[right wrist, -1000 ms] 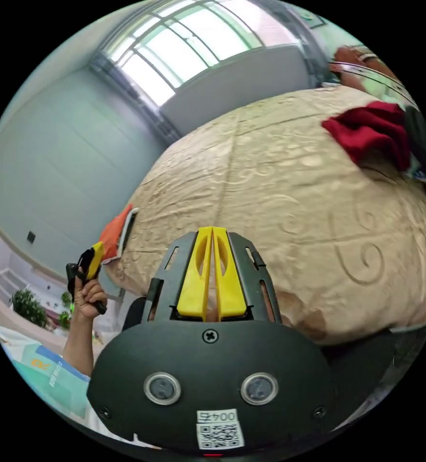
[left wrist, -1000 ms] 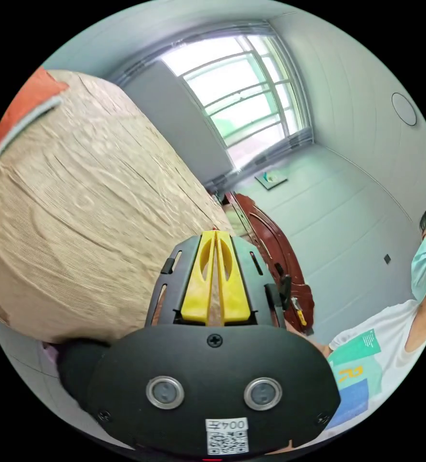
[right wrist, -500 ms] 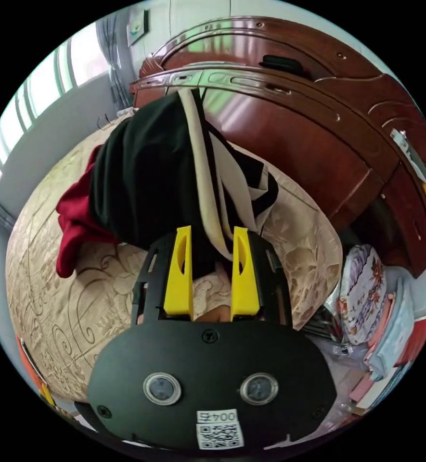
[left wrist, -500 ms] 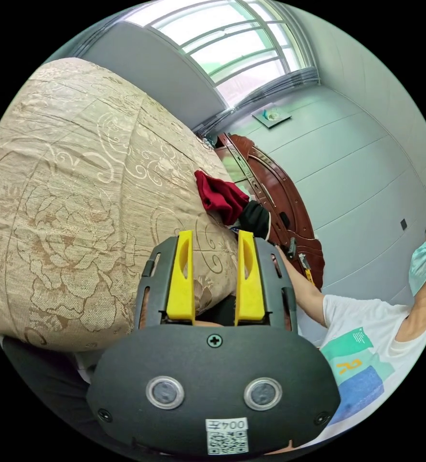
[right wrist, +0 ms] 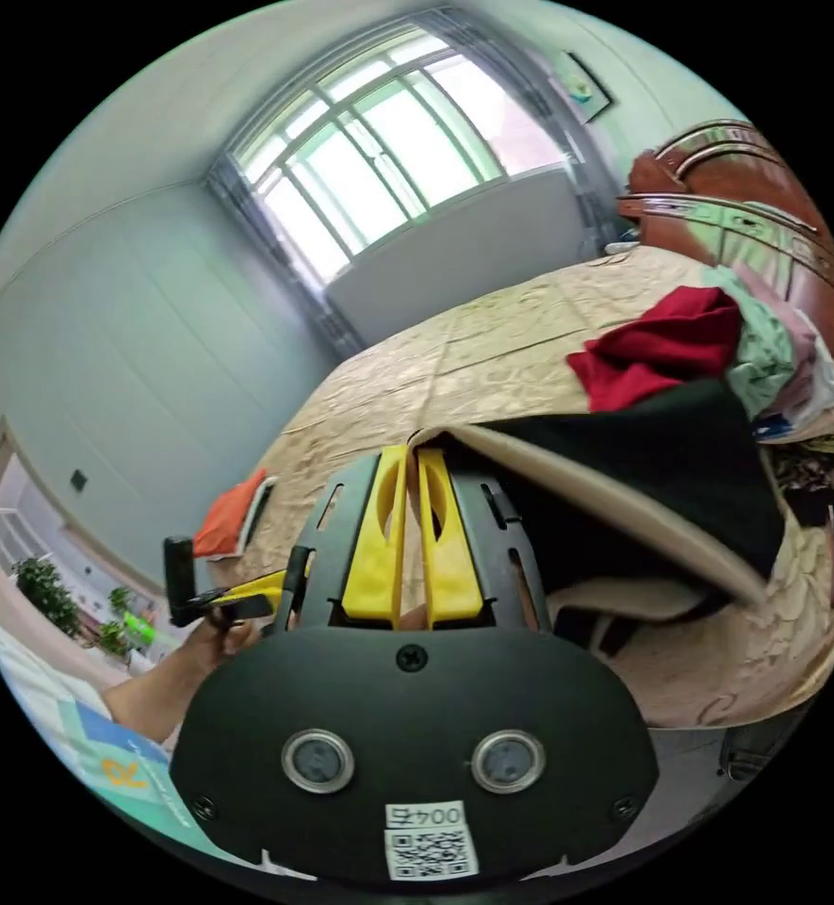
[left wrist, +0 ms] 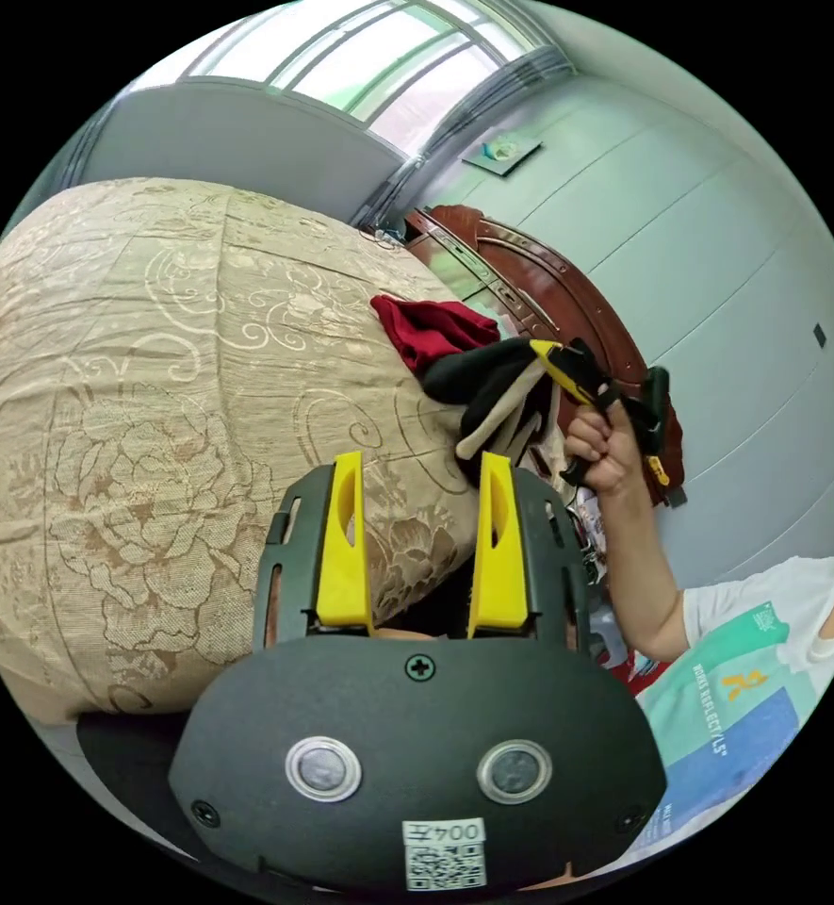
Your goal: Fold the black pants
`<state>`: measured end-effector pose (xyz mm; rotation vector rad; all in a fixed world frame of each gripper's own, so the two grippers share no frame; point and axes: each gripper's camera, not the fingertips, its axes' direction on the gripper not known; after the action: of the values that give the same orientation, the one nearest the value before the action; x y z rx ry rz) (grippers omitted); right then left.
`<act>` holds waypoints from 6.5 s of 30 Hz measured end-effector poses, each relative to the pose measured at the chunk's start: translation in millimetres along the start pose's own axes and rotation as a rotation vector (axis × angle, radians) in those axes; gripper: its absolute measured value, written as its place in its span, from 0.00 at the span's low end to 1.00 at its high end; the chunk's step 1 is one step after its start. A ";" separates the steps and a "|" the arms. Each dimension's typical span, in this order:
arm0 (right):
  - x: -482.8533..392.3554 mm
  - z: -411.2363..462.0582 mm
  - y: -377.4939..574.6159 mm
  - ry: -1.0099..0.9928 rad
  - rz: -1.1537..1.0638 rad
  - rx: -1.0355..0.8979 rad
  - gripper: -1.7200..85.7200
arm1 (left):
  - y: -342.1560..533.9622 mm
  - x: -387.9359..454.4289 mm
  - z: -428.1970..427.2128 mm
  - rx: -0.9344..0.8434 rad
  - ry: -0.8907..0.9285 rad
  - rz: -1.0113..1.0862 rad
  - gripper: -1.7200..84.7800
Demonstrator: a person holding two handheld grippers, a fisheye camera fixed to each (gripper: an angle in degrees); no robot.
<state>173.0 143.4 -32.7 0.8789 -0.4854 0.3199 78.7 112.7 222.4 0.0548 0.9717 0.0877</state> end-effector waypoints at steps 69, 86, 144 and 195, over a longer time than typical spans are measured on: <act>-143.6 115.7 85.3 0.836 -0.455 -0.547 0.08 | -35.1 -231.0 -0.1 0.053 -0.201 -0.259 0.15; -225.0 -25.8 11.7 0.329 -0.181 0.015 0.15 | -32.5 -252.4 -76.1 0.164 0.103 -0.350 0.14; -28.8 -43.9 79.0 -0.333 0.179 0.068 0.13 | -178.9 -7.3 5.9 -0.043 0.300 -0.075 0.08; 223.5 -89.5 336.7 -0.207 0.663 -0.176 0.08 | -219.7 -241.7 221.9 -0.158 0.236 -0.266 0.16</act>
<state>232.2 432.7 257.4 0.5600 -0.9832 0.7819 137.5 -131.4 527.1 -0.2345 1.1959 -0.0755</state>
